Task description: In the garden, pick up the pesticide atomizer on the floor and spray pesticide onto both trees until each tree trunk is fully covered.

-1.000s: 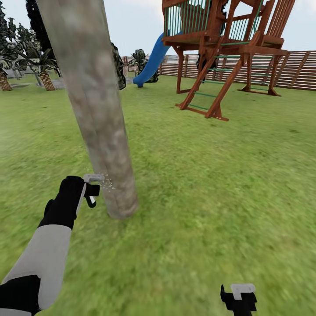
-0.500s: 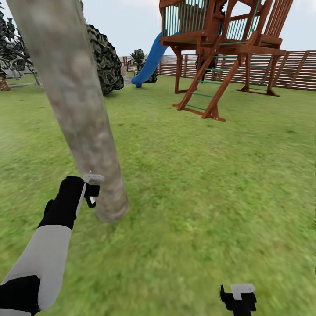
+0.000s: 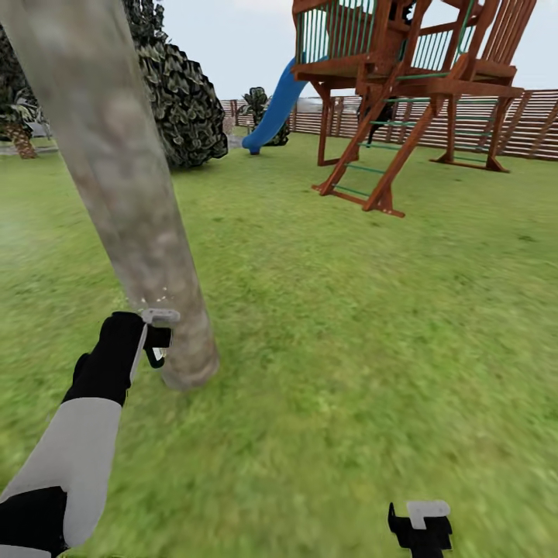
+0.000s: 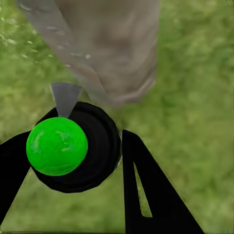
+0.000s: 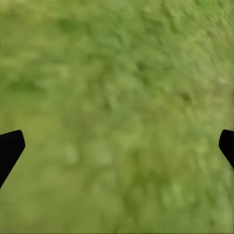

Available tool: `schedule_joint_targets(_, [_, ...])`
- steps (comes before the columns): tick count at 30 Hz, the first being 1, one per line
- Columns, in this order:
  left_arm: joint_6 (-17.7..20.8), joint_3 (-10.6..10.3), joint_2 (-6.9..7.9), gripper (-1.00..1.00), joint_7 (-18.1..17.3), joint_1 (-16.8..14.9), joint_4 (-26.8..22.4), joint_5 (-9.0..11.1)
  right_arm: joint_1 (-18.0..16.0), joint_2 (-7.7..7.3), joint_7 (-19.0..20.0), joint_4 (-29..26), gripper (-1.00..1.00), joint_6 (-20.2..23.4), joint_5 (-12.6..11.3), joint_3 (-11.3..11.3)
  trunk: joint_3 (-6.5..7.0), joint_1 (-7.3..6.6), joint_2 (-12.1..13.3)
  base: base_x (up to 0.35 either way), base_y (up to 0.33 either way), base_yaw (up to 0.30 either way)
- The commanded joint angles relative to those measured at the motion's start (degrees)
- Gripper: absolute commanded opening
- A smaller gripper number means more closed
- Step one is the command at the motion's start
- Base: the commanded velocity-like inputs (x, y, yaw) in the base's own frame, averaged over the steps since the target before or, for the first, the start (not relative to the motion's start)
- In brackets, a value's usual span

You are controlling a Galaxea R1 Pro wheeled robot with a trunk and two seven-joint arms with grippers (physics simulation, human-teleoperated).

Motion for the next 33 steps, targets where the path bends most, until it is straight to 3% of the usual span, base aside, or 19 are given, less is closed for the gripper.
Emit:
schedule_joint_targets(1, [0.2,0.1,0.45,-1.0,-0.5,0.0,0.0,-0.4,0.0,0.0,-0.6,0.0,1.0,0.2,0.6,0.3,-0.05,0.01,0.0,0.14,-0.269,0.277])
schedule_joint_targets(4, [0.1,0.1,2.07,-1.0,-0.5,1.3,0.0,-0.4,0.0,0.0,-0.6,0.0,1.0,0.2,0.6,0.3,-0.05,0.01,0.0,0.152,-0.261,0.278])
schedule_joint_targets(11, [0.1,-0.2,0.9,-1.0,-0.4,1.6,0.7,0.0,0.0,0.0,-0.5,0.0,1.0,0.2,0.6,0.3,-0.05,0.01,0.0,0.173,-0.244,0.136])
schedule_joint_targets(15, [-0.1,0.5,2.01,-1.0,-0.4,3.3,1.1,-0.2,0.0,0.0,-0.5,0.0,1.0,0.2,0.6,0.3,-0.05,0.01,0.0,0.174,-0.243,0.002])
schedule_joint_targets(19, [-0.2,0.4,1.69,-1.0,-0.4,4.5,1.1,-0.4,0.0,0.03,-0.5,0.0,1.0,0.2,0.6,0.3,-0.05,0.01,0.0,0.178,-0.234,0.026])
schedule_joint_targets(21, [-0.2,0.9,2.11,-1.0,-0.3,4.6,1.2,-0.4,0.0,0.08,-0.5,0.0,1.0,0.2,0.6,0.3,-0.05,0.01,0.0,0.242,-0.158,0.221])
schedule_joint_targets(24, [-0.4,3.1,4.34,-1.0,-0.3,7.3,1.1,-0.4,0.0,0.09,-0.5,0.0,1.0,0.2,0.6,0.3,-0.05,0.01,0.0,0.241,-0.041,0.265])
schedule_joint_targets(26, [-0.4,3.4,5.0,-1.0,-0.3,8.8,1.1,-0.4,0.0,0.09,-0.6,0.0,1.0,0.2,0.6,0.3,-0.05,0.01,0.0,0.045,-0.004,0.274])
schedule_joint_targets(33, [-0.6,2.9,4.19,-1.0,-0.3,10.4,0.5,-0.2,0.0,0.1,-0.5,0.0,1.0,0.2,0.6,0.3,-0.05,0.01,0.0,0.013,-0.016,0.219])
